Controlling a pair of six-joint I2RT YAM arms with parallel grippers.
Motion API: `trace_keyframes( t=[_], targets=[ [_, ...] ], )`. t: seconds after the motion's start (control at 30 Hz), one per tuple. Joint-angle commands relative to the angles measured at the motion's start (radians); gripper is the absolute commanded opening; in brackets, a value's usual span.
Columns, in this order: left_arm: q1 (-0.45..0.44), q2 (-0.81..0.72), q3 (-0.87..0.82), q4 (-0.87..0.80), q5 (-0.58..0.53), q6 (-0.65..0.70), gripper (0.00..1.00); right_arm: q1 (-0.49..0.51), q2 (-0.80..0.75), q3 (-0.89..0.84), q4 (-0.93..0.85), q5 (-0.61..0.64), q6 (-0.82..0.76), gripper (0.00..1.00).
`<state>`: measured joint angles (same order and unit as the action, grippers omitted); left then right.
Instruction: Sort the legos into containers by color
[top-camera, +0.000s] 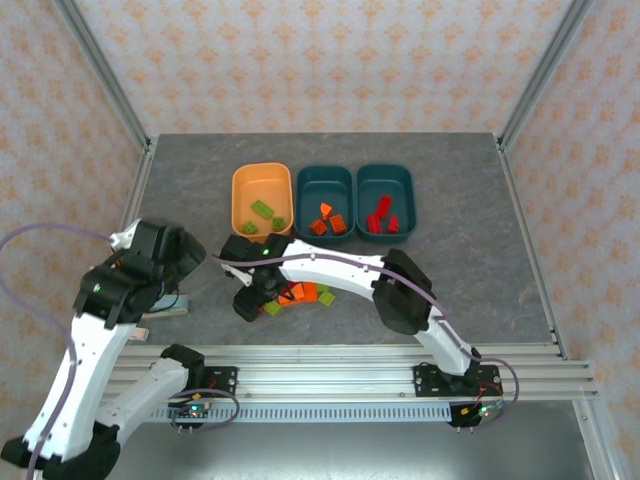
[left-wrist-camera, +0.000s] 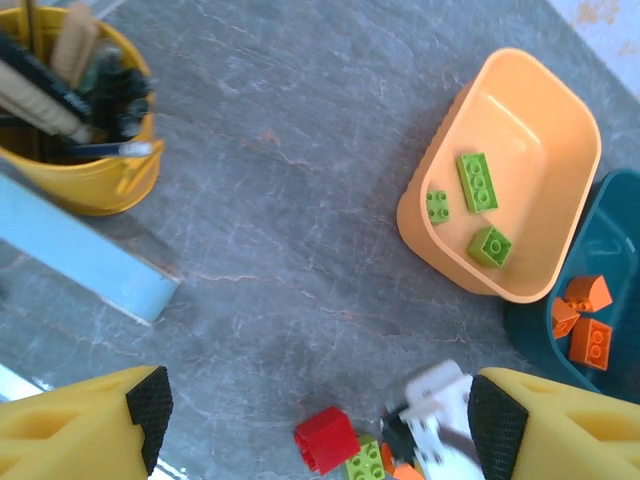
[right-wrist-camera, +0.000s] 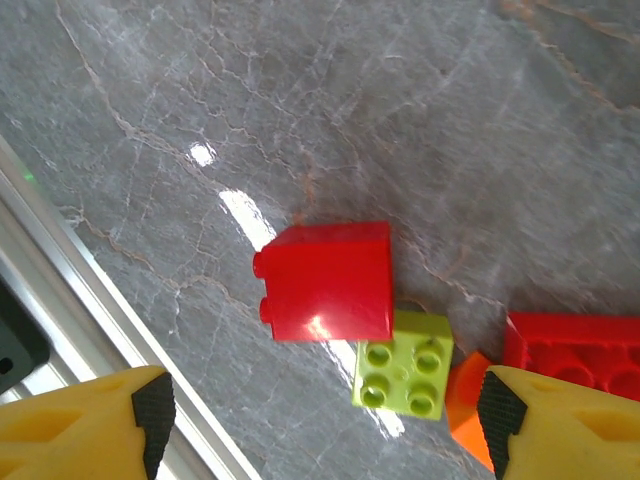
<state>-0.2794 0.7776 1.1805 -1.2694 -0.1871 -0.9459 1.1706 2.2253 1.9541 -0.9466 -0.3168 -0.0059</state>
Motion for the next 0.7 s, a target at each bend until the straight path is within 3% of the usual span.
trace_keyframes(
  t=[0.0, 0.2, 0.33, 0.67],
  targets=[
    [0.005, -0.026, -0.01, -0.098, -0.074, -0.057, 0.81, 0.021, 0.057, 0.072, -0.077, 0.039, -0.029, 0.81],
    [0.005, -0.031, 0.027, -0.121, -0.079, -0.049, 0.81, 0.024, 0.142, 0.136, -0.09, 0.09, -0.011, 0.8],
    [0.005, -0.034, 0.035, -0.139, -0.087, -0.048, 0.82, 0.024, 0.192, 0.181, -0.101, 0.086, -0.012, 0.73],
    [0.005, -0.038, 0.029, -0.134, -0.079, -0.043, 0.82, 0.025, 0.22, 0.209, -0.098, 0.118, 0.019, 0.43]
  ],
)
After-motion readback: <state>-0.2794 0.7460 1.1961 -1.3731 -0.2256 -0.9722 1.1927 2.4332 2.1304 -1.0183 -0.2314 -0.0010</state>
